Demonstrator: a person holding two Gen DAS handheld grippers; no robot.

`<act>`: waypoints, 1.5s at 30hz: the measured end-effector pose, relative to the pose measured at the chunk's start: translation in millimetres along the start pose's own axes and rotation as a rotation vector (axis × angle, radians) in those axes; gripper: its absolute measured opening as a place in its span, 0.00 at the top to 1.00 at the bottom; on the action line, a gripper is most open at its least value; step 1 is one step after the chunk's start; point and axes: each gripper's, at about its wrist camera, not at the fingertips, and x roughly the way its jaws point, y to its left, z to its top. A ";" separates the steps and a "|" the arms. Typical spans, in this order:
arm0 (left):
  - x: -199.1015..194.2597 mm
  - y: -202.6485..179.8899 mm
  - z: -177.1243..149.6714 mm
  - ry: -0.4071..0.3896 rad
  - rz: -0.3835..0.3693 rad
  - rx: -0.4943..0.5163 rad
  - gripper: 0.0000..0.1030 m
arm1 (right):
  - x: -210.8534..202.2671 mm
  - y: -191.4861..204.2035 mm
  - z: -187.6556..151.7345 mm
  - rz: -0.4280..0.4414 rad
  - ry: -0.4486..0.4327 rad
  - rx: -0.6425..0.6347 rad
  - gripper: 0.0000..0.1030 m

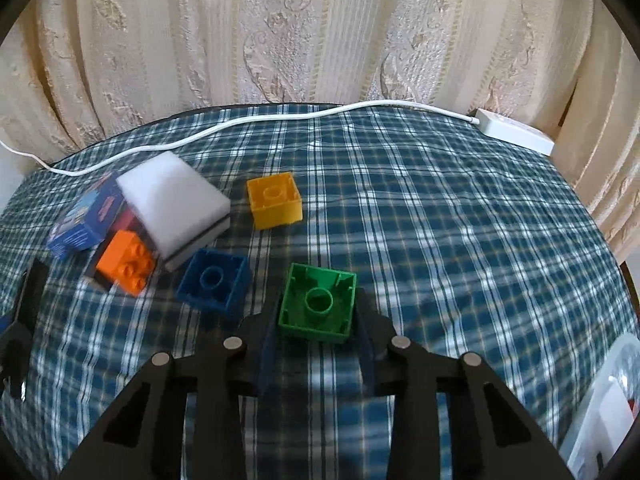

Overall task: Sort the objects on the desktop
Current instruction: 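Grasp the green block with the right gripper while the left lifts the comb, then carry the green block toward the bowl with the right gripper while the left holds the comb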

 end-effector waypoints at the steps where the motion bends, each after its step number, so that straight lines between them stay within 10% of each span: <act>1: -0.6 -0.7 0.4 -0.001 -0.003 0.004 0.72 | -2.9 -0.8 -1.5 0.006 -0.002 0.003 0.64; 45: -8.6 -23.6 -5.4 0.006 -0.115 0.099 0.72 | -136.6 -44.9 -92.8 0.075 -0.115 0.177 0.64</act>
